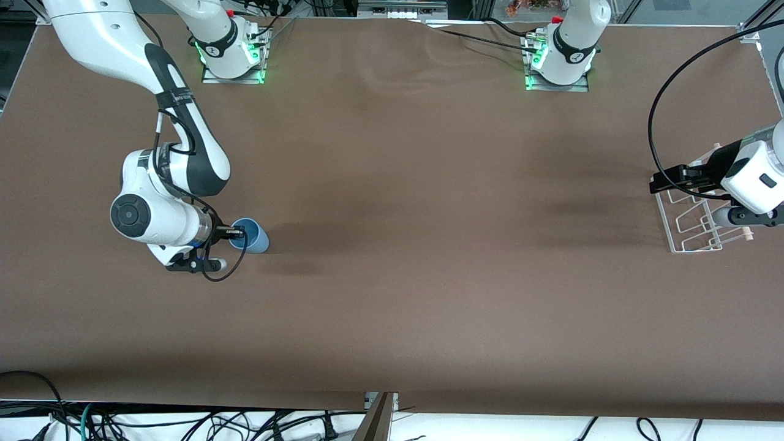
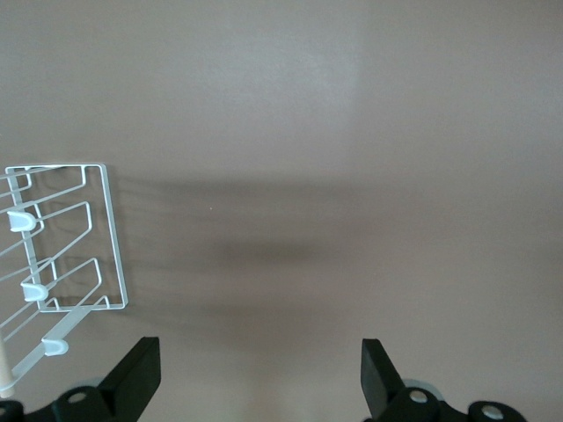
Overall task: Transfer cup to left arm and place on rack
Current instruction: 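Lift the blue cup with the right gripper while the left gripper approaches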
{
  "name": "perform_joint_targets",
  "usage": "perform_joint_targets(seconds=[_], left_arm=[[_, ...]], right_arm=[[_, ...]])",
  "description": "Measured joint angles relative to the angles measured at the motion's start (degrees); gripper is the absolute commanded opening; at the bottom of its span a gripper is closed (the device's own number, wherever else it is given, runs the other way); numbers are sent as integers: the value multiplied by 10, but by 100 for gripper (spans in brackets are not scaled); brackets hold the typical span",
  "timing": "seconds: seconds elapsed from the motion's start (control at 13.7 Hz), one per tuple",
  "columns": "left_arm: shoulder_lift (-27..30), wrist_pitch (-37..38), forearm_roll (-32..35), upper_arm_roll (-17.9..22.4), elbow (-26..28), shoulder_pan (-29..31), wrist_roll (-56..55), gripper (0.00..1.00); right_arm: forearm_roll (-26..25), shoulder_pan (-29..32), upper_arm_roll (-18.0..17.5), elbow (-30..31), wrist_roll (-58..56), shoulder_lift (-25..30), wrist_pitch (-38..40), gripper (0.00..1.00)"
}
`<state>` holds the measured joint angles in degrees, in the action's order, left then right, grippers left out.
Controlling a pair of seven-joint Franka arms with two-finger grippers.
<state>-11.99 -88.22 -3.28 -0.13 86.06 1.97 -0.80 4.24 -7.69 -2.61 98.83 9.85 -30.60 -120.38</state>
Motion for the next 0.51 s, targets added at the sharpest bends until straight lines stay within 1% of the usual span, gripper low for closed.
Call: perform_joint_targets(seconds=[0.15, 0.22, 0.37, 0.44, 0.51], left_arm=[[-2, -20, -31, -2, 12, 0, 34, 100], [-4, -31, -48, -4, 19, 0, 61, 100], [-9, -56, -79, -18, 28, 0, 131, 100], [-12, -67, -94, -29, 29, 0, 165, 100], [-14, -78, -106, -41, 29, -1, 195, 100]], right_arm=[[4, 0, -1, -38, 26, 1, 51, 0], [20, -1, -2, -64, 40, 1, 88, 0], [83, -7, -3, -119, 94, 3, 156, 0], [115, -11, -4, -141, 130, 4, 176, 0], [137, -18, -7, -158, 166, 4, 186, 0]])
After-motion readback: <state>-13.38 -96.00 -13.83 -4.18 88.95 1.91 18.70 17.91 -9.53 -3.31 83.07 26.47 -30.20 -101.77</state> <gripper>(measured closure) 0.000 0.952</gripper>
